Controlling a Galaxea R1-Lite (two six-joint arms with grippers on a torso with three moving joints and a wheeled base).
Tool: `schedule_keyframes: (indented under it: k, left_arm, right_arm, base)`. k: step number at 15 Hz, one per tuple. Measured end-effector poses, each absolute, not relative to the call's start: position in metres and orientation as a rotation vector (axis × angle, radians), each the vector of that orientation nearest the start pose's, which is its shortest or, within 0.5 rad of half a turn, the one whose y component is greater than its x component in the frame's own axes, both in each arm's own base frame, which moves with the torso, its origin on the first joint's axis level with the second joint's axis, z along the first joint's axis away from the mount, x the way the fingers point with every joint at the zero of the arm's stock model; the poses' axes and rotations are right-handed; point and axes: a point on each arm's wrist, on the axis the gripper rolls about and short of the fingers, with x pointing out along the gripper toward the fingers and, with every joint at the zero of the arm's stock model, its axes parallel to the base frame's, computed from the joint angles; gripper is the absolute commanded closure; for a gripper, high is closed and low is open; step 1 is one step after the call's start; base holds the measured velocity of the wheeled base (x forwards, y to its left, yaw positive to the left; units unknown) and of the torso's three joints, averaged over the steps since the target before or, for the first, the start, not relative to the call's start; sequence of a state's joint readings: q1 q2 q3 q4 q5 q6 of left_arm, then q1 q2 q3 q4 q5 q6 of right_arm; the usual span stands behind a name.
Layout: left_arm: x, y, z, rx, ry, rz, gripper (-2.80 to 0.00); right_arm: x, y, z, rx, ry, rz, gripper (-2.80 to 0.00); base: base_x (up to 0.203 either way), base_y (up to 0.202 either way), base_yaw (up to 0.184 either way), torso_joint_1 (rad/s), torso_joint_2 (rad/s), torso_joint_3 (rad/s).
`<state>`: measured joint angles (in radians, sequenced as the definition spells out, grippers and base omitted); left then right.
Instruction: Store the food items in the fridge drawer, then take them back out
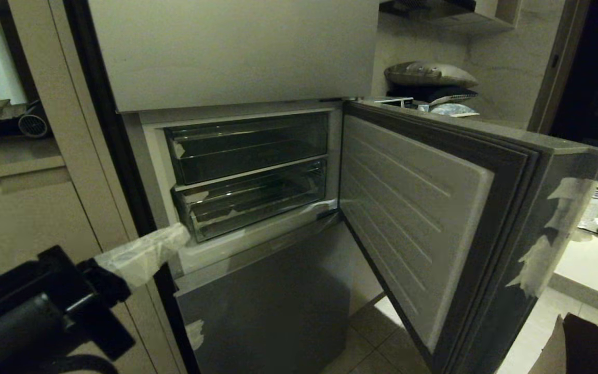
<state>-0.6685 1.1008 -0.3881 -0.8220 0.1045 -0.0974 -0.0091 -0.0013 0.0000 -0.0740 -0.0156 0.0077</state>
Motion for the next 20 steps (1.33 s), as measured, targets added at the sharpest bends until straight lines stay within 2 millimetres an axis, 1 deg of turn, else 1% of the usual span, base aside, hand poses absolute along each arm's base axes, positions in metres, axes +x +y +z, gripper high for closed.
schedule_keyframes:
  k: [2, 3, 5, 7, 9, 10, 11, 12, 13, 15, 17, 20]
  left_arm:
    - [0.102, -0.071, 0.225, -0.14, -0.088, -0.497, 0.0]
    - [0.095, -0.058, 0.226, -0.138, -0.093, -0.435, 0.0]
    - [0.082, -0.032, 0.225, -0.132, -0.111, -0.265, 0.0]
    - [0.063, -0.008, 0.223, -0.117, -0.132, -0.025, 0.0]
    - [0.036, 0.005, 0.212, -0.082, -0.143, 0.188, 0.0]
    - [0.022, 0.005, 0.202, -0.055, -0.133, 0.236, 0.0]
    - [0.012, 0.003, 0.186, -0.032, -0.106, 0.246, 0.0]
    - [0.007, 0.002, 0.164, -0.017, -0.047, 0.228, 0.0]
    - [0.005, 0.0, 0.138, -0.002, 0.039, 0.191, 0.0]
    - [0.002, -0.002, 0.101, 0.0, 0.209, 0.171, 0.0]
    - [-0.002, -0.002, 0.089, -0.019, 0.314, 0.205, 0.0]
    - [-0.002, -0.002, 0.088, -0.019, 0.336, 0.065, 0.0]
  right_arm:
    - [-0.023, 0.0, 0.083, 0.008, -0.076, -0.024, 0.0]
    - [-0.023, 0.0, 0.083, 0.008, -0.075, -0.024, 0.0]
    - [-0.023, 0.0, 0.083, 0.007, -0.076, -0.024, 0.0]
    - [-0.023, 0.0, 0.083, 0.008, -0.075, -0.024, 0.0]
    - [-0.023, 0.0, 0.083, 0.008, -0.076, -0.024, 0.0]
    - [-0.023, 0.0, 0.083, 0.007, -0.076, -0.024, 0.0]
    - [-0.023, 0.0, 0.083, 0.011, -0.079, -0.024, 0.0]
    - [-0.023, 0.0, 0.083, 0.014, -0.079, -0.024, 0.0]
    - [-0.023, 0.0, 0.083, 0.014, -0.079, -0.024, 0.0]
    - [-0.023, 0.0, 0.083, 0.015, -0.079, -0.024, 0.0]
    - [-0.023, 0.0, 0.083, 0.014, -0.079, -0.024, 0.0]
    - [-0.023, 0.0, 0.083, 0.014, -0.079, -0.024, 0.0]
  base:
    - [0.0, 0.0, 0.0, 0.0, 0.0, 0.0]
    - [0.0, 0.0, 0.0, 0.0, 0.0, 0.0]
    - [0.0, 0.0, 0.0, 0.0, 0.0, 0.0]
    - [0.0, 0.0, 0.0, 0.0, 0.0, 0.0]
    - [0.0, 0.0, 0.0, 0.0, 0.0, 0.0]
    - [0.0, 0.0, 0.0, 0.0, 0.0, 0.0]
    - [0.0, 0.0, 0.0, 0.0, 0.0, 0.0]
    - [0.0, 0.0, 0.0, 0.0, 0.0, 0.0]
    - [0.0, 0.0, 0.0, 0.0, 0.0, 0.0]
    - [0.0, 0.0, 0.0, 0.0, 0.0, 0.0]
    - [0.0, 0.0, 0.0, 0.0, 0.0, 0.0]
    - [0.0, 0.0, 0.0, 0.0, 0.0, 0.0]
